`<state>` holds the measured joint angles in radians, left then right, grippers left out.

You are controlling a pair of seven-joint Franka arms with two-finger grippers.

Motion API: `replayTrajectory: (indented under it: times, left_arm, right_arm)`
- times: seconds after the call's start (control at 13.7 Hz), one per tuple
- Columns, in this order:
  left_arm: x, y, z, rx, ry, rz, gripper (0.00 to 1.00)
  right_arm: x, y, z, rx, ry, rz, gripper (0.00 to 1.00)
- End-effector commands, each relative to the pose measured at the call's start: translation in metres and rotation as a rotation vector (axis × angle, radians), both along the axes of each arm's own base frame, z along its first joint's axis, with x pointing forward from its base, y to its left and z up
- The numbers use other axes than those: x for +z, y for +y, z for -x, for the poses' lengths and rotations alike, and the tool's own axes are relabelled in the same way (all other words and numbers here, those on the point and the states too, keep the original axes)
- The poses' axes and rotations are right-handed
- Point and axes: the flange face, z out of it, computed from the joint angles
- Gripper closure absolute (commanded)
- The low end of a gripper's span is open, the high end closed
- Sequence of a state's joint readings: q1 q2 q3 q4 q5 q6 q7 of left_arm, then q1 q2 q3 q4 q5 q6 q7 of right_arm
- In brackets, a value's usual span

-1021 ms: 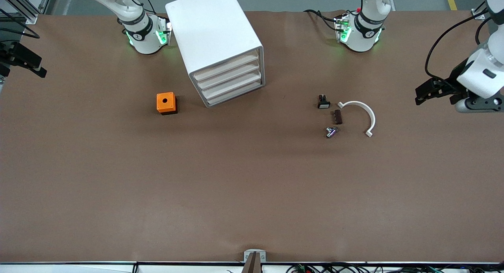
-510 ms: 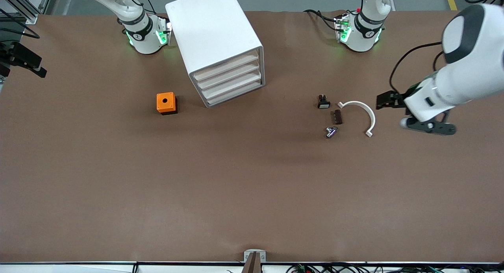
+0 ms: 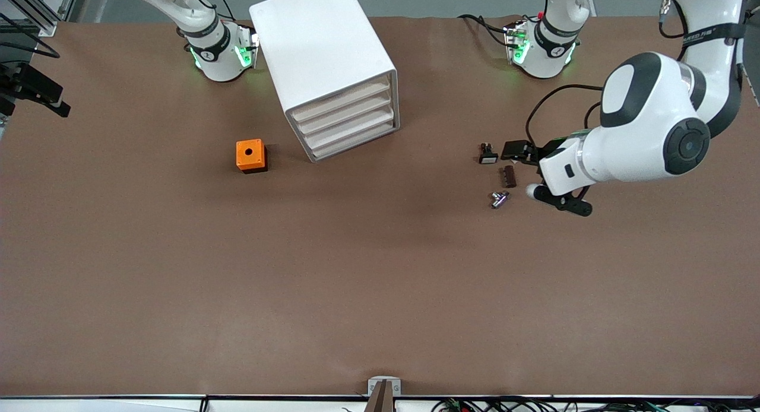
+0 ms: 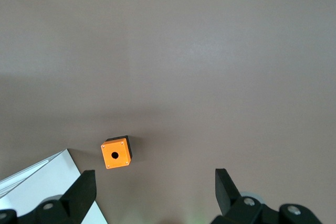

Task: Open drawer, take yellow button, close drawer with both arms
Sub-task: 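Move the left gripper toward the white cabinet's drawer front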

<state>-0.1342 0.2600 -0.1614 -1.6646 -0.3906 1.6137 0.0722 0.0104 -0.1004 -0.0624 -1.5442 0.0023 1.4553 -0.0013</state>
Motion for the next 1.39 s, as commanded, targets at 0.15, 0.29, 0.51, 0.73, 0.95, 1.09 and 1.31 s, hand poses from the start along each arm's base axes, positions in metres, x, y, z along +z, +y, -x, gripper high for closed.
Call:
replayTrajectory:
  times: [0.15,0.29,0.51,0.73,0.95,1.09,1.31]
  left_arm:
    - [-0.029,-0.047,0.000,-0.023,0.091,0.207,0.00]
    - [-0.044,-0.068,0.004,-0.045,0.119,0.299,0.00]
    - [-0.062,-0.103,0.012,-0.080,0.140,0.377,0.00]
    - [-0.089,-0.133,0.021,-0.096,0.184,0.486,0.00]
    - [-0.108,-0.153,0.031,-0.090,0.224,0.594,0.00]
    - [-0.121,-0.172,0.044,-0.077,0.236,0.648,0.00]
    - [-0.148,-0.188,0.053,-0.051,0.293,0.702,0.00]
  right_arm:
    - [0.008,-0.002,-0.001,-0.002,-0.011,-0.017,0.00]
    - [0.008,-0.002,-0.001,-0.002,-0.011,-0.016,0.00]
    - [0.008,-0.002,-0.001,-0.002,-0.011,-0.016,0.00]
    - [0.008,-0.001,-0.001,-0.001,-0.013,-0.016,0.00]
    - [0.008,-0.001,-0.001,-0.001,-0.014,-0.017,0.00]
    - [0.008,0.000,-0.001,-0.001,-0.017,-0.017,0.00]
    - [0.006,0.001,-0.003,0.001,-0.014,-0.017,0.00]
